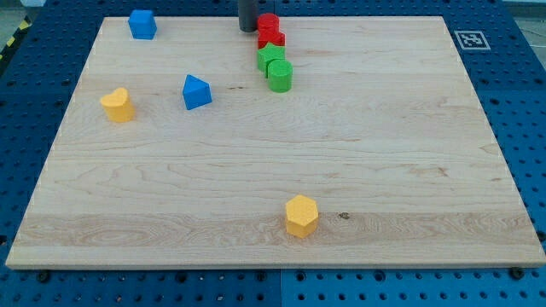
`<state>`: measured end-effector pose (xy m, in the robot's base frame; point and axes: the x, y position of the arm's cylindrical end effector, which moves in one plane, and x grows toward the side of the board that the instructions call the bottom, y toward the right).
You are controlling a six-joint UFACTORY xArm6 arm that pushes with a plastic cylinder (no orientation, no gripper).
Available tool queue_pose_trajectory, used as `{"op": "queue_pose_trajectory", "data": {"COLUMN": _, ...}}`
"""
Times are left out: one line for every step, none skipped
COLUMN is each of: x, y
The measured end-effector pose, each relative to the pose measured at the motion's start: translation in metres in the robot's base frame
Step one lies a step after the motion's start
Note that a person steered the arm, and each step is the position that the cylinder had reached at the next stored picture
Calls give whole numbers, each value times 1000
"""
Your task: Move your arm to the left of the red star
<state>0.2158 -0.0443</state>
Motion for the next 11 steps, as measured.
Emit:
{"op": "queue_pose_trajectory", "data": {"x": 0, "y": 1}}
{"op": "queue_pose_trajectory", "data": {"x": 0, "y": -6}}
{"op": "queue_pose_trajectory", "data": {"x": 2, "y": -18}}
{"op": "queue_pose_trajectory", "data": {"x": -3, "y": -25}}
{"op": "queue_pose_trajectory", "data": {"x": -6, "y": -25}}
{"op": "queue_pose_trajectory", "data": {"x": 3, "y": -27}}
{"op": "queue_pose_trajectory", "data": {"x": 19, "y": -27}}
{"op": "queue_pose_trajectory", "data": {"x": 30, "y": -27}}
{"op": "queue_pose_trajectory", "data": {"x": 39, "y": -27}}
{"op": "queue_pose_trajectory", "data": {"x": 41, "y": -27}}
{"op": "queue_pose_trajectory", "data": {"x": 41, "y": -27}}
